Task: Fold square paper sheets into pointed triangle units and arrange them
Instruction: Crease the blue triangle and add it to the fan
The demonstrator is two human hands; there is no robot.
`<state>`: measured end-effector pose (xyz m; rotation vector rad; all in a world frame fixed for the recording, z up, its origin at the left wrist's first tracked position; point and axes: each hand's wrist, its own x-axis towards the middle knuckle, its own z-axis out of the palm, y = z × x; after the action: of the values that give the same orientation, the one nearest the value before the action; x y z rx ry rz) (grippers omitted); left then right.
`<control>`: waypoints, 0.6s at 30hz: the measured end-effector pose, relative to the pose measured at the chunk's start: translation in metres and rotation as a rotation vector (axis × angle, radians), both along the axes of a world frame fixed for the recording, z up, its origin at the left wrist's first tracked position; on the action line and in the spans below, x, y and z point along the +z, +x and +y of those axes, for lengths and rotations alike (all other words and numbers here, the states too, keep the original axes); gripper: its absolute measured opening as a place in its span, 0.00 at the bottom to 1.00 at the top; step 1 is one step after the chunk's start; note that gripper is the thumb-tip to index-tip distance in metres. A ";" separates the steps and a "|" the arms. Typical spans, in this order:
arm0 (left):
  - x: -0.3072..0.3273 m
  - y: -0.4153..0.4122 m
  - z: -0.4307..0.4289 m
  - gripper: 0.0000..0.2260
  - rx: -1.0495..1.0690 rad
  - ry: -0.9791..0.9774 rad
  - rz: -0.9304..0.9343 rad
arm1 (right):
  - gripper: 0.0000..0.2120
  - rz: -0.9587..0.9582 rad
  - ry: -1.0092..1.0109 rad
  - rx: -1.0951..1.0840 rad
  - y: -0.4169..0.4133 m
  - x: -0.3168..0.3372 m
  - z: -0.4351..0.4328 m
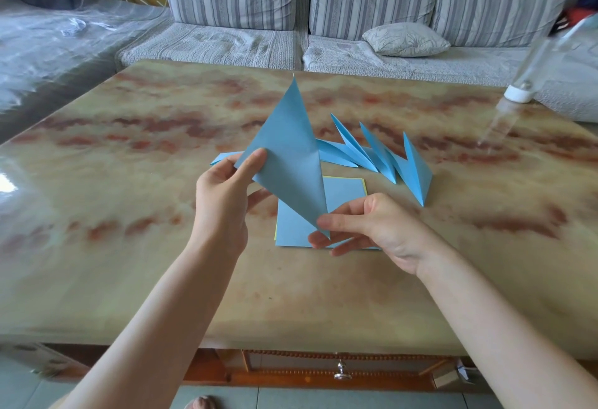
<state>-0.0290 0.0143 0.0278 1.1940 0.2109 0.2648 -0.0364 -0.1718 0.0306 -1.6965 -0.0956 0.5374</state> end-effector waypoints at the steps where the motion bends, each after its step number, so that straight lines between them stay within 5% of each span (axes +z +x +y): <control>1: 0.000 0.000 0.000 0.07 0.003 0.001 -0.002 | 0.07 -0.002 0.000 -0.001 0.000 0.000 0.000; 18: -0.002 0.003 0.004 0.05 0.026 -0.020 0.043 | 0.05 -0.070 -0.108 0.018 0.001 -0.002 -0.003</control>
<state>-0.0258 0.0187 0.0259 1.1787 0.2658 0.2597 -0.0352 -0.1746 0.0283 -1.8213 -0.1346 0.5048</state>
